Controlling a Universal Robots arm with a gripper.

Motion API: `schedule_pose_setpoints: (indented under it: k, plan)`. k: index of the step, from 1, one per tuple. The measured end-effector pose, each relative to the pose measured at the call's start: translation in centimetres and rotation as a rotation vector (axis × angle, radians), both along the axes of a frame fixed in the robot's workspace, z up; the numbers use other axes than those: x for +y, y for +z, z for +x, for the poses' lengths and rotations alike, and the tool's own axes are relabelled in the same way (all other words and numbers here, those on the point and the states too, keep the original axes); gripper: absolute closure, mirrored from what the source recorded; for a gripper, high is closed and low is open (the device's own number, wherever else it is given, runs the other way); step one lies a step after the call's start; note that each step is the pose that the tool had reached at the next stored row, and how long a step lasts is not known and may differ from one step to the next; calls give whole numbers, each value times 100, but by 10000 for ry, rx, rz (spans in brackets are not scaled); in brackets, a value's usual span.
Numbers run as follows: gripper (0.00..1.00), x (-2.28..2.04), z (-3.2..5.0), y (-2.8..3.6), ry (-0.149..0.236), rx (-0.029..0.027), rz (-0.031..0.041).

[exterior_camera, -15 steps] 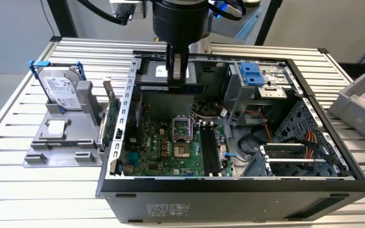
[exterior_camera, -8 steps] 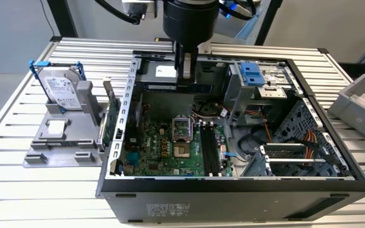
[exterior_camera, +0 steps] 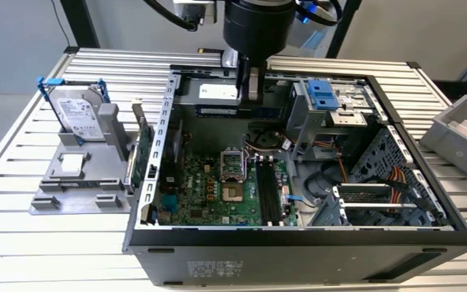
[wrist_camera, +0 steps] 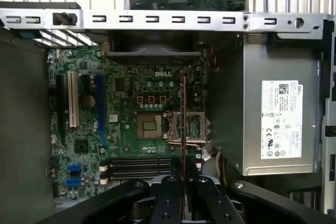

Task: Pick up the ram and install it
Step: 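Pick up the ram and move it above insertion slot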

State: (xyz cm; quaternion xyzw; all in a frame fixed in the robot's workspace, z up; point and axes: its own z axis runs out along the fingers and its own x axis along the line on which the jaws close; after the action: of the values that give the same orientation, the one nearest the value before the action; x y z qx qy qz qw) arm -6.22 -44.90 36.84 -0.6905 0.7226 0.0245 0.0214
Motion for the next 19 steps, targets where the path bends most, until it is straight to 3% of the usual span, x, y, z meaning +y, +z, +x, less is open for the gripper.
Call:
schedule_pose_setpoints:
  k: [9,19]
  plan:
    - [100,9,111,-1,-357,0,1]
    - [100,70,211,-1,-359,0,0]
